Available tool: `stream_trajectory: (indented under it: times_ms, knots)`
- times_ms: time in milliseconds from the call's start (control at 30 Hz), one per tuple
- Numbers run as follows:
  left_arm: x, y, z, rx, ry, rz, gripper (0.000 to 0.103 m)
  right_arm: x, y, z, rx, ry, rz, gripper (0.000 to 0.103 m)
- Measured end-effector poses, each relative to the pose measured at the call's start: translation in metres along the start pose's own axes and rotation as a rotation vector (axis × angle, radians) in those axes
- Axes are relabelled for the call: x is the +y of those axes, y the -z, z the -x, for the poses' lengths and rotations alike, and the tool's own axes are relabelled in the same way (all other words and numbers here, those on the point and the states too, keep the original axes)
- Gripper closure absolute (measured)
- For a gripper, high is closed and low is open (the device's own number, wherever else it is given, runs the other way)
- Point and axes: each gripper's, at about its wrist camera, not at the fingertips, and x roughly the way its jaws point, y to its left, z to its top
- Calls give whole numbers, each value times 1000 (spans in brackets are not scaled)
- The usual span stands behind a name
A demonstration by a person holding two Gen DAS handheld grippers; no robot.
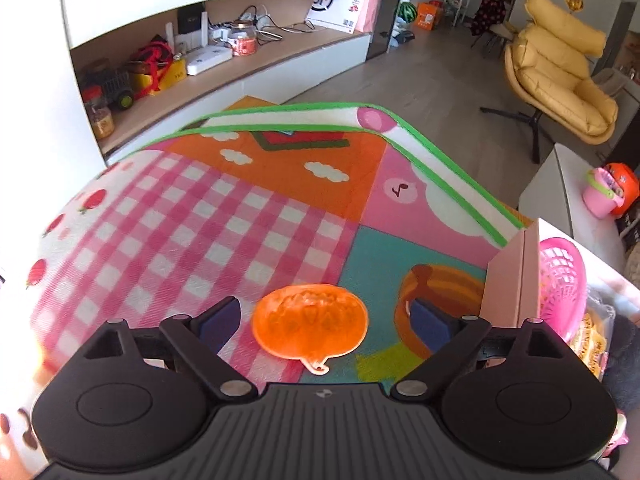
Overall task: Organize objects
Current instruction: 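Carry the orange toy over the pink box and release it with the right tool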
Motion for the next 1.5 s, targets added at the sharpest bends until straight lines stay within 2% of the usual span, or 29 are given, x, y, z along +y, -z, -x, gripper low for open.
stream_trajectory:
  times_ms: [33, 67, 100, 267, 367, 467, 567, 633, 767, 833, 933, 1033, 1167, 1300, 1400, 1500]
  knots:
    - [0, 0, 0, 0, 1, 2, 81, -5, 0, -2, 9, -9, -28, 22]
    - [0, 0, 0, 0, 1, 1, 81, -10, 2, -3, 22, -28, -53, 45]
    - [-1, 1, 0, -1, -1, -2, 81, -13, 3, -2, 32, -38, -71, 47]
    - [-1, 1, 1, -3, -4, -4, 81, -20, 22, 30, -23, -26, -52, 47]
    - [-1, 1, 1, -2, -4, -3, 81, -25, 42, 70, -76, -69, -50, 47]
    - [-4, 1, 1, -3, -18, -17, 81, -32, 73, 116, -142, -71, -41, 47]
    - [-14, 2, 1, -3, -59, -68, 81, -34, 112, 153, -205, 22, 16, 47]
    - [-24, 4, 0, -2, -95, -117, 81, -38, 136, 166, -213, 69, 38, 47]
    - [-39, 4, -3, 19, -136, -194, 81, -58, 180, 174, -192, 119, -10, 47]
    - [-49, 4, -2, 35, -146, -237, 81, -67, 202, 177, -205, 148, -36, 47]
    - [-65, -5, -1, 59, -135, -272, 81, -77, 230, 187, -235, 143, -76, 47]
    - [-86, -28, -3, 47, -120, -299, 81, -83, 255, 198, -292, 138, -85, 47]
    - [-129, -76, -21, -35, -124, -376, 81, -89, 271, 202, -363, 108, -116, 47]
    - [-144, -123, -68, -127, -51, -289, 81, -99, 271, 197, -391, 77, -165, 47]
    - [-141, -132, -101, -153, -108, -265, 81, -108, 268, 194, -396, 81, -185, 47]
    - [-131, -126, -100, -178, -114, -231, 81, -117, 266, 193, -404, 101, -193, 47]
